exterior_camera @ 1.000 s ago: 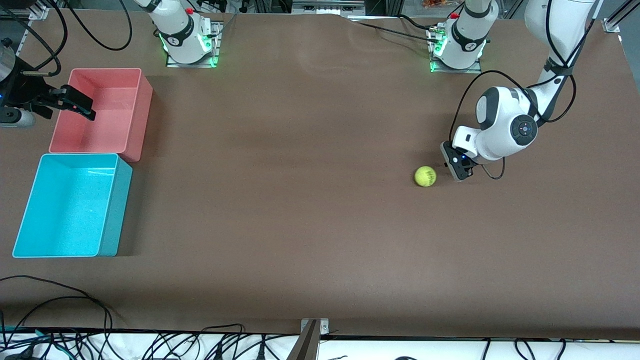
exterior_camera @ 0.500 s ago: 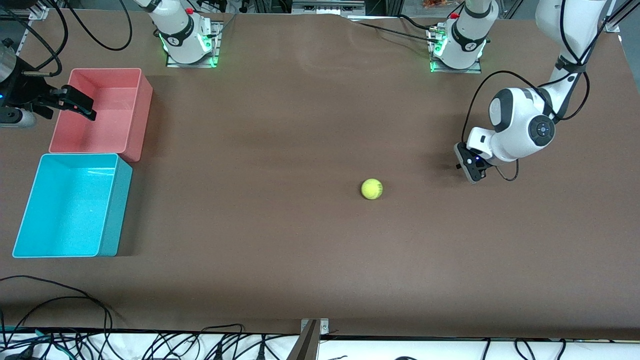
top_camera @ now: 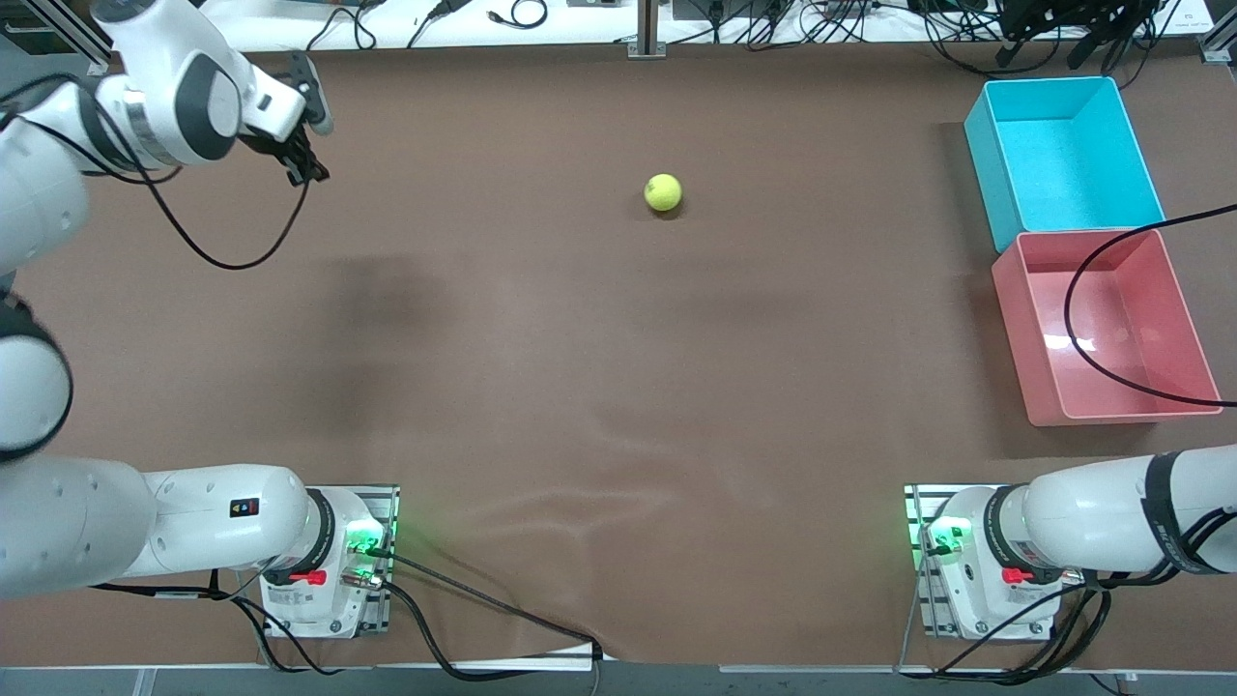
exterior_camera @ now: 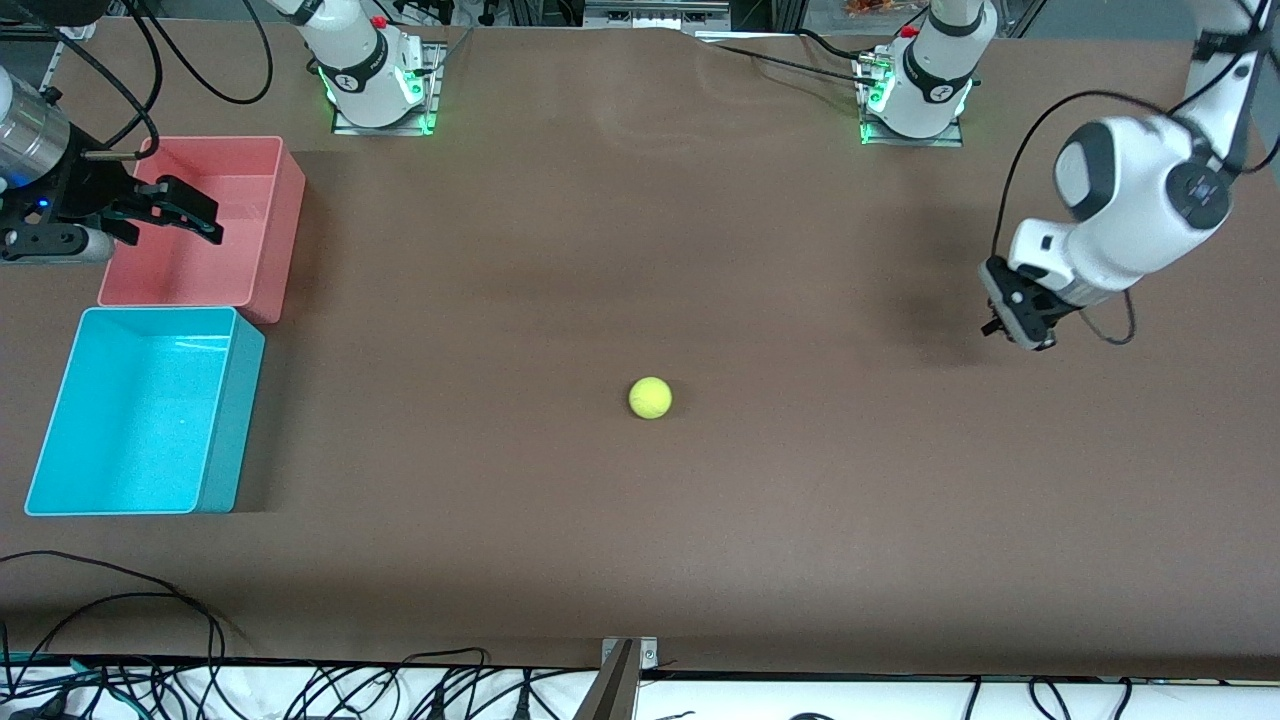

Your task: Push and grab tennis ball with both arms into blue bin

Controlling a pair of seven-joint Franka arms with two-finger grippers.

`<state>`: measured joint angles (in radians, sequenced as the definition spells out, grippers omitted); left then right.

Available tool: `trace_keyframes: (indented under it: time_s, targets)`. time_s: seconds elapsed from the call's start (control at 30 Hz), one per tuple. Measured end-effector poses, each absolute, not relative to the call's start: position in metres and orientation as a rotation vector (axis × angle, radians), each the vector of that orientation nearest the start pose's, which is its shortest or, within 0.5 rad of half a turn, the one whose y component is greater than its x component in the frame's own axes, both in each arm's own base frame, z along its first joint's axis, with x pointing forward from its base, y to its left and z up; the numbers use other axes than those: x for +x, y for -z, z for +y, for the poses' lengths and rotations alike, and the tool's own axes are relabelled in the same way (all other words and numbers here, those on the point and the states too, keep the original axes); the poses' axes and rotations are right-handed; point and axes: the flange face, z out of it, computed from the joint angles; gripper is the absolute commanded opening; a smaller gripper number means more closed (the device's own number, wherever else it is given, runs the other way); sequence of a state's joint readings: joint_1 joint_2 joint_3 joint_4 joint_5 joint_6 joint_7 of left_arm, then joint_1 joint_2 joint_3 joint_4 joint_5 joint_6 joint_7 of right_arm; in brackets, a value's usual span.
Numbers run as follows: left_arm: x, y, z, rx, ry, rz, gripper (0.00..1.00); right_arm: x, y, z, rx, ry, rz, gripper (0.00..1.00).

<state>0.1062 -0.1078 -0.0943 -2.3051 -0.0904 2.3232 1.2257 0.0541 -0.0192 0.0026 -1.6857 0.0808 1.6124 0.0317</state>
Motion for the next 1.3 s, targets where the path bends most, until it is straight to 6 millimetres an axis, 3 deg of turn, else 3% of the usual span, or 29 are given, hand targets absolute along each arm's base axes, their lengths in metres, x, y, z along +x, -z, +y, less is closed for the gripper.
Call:
trace_keyframes:
  time_s: [0.23, 0.43, 0.7, 0.87, 1.13, 1.3]
  targets:
    - [0.493, -0.454, -0.005, -2.677, 0.215, 1.499, 0.0, 0.56, -0.562, 0.065, -3.046, -0.105, -0.09, 1.0]
    - [0.489, -0.511, -0.013, -2.8, 0.12, 1.212, 0.0, 0.573, -0.536, 0.11, -3.044, -0.097, -0.195, 1.0]
    - [0.484, -0.577, -0.018, -2.894, 0.073, 0.995, 0.0, 0.588, -0.493, 0.168, -3.035, -0.058, -0.313, 1.0]
    - [0.481, -0.596, -0.022, -2.908, 0.053, 0.854, 0.0, 0.601, -0.457, 0.197, -3.028, -0.021, -0.361, 1.0]
    - [0.473, -0.615, -0.049, -2.942, 0.01, 0.622, 0.0, 0.626, -0.389, 0.225, -3.018, 0.076, -0.388, 1.0]
    - [0.469, -0.629, -0.053, -2.961, 0.001, 0.524, 0.08, 0.637, -0.351, 0.236, -3.009, 0.147, -0.397, 1.0]
